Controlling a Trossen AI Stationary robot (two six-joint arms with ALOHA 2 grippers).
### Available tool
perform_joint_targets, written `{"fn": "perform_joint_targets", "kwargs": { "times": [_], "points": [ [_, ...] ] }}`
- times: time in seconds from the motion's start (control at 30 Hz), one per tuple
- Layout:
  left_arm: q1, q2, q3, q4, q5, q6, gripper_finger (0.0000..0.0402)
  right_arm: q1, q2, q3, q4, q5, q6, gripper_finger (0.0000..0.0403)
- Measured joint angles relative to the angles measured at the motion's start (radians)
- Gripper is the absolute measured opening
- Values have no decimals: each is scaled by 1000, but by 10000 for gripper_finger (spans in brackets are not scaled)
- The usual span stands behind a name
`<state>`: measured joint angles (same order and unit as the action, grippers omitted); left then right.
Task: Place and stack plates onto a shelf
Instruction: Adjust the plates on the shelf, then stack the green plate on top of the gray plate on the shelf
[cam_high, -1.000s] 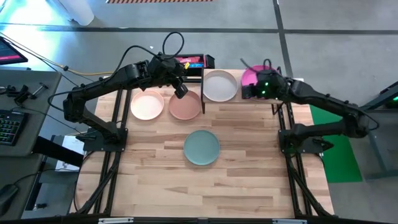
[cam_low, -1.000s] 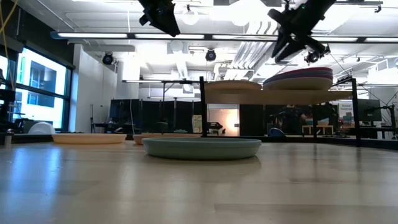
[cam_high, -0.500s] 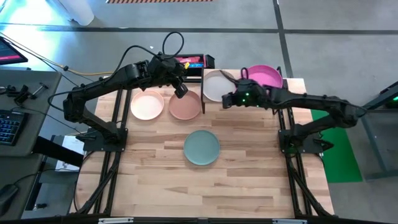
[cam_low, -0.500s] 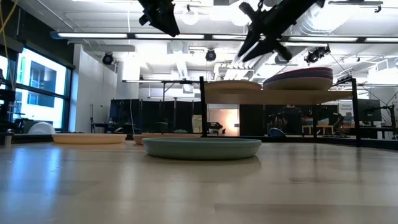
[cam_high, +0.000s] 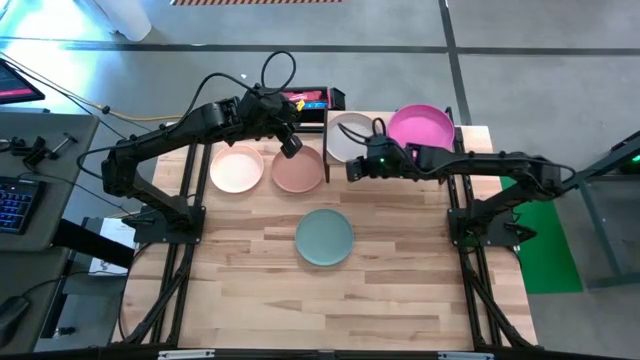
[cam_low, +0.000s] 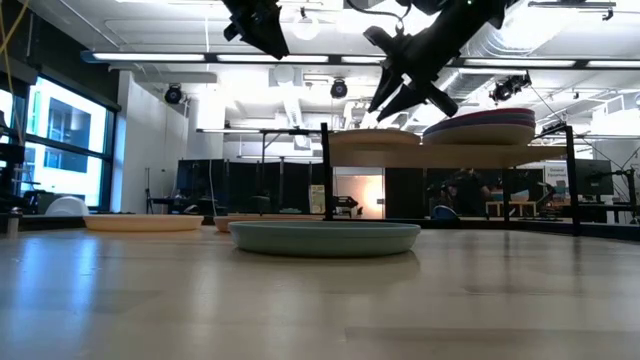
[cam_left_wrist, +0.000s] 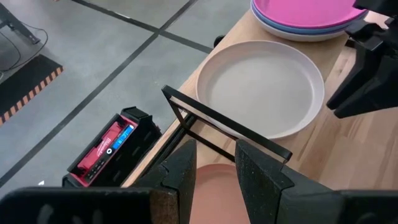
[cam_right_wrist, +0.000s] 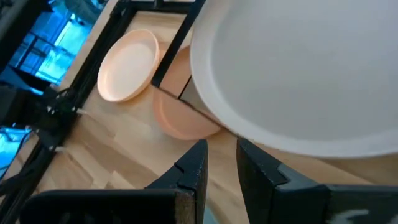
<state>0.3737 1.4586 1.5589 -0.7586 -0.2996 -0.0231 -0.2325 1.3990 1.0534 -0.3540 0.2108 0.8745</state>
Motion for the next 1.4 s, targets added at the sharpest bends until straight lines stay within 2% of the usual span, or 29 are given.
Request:
{"fn": "perform_joint_targets", "kwargs": {
  "times": [0.33,0.6,1.03,1.23,1.4],
  "points": [
    [0,0,0,0,2,0,102,-9,3,0,-53,31,27,67],
    [0,0,0,0,2,0,102,-10,3,0,-93,103,45,67],
    [0,0,0,-1,2,0,102,-10,3,0,-143,138,95,67],
    [0,0,0,-24,2,29,102,17,-10,0,-117,44,49,67],
    [0,0,0,-116,2,25,102,73,-49,0,-115,-26,24,67]
  ]
}}
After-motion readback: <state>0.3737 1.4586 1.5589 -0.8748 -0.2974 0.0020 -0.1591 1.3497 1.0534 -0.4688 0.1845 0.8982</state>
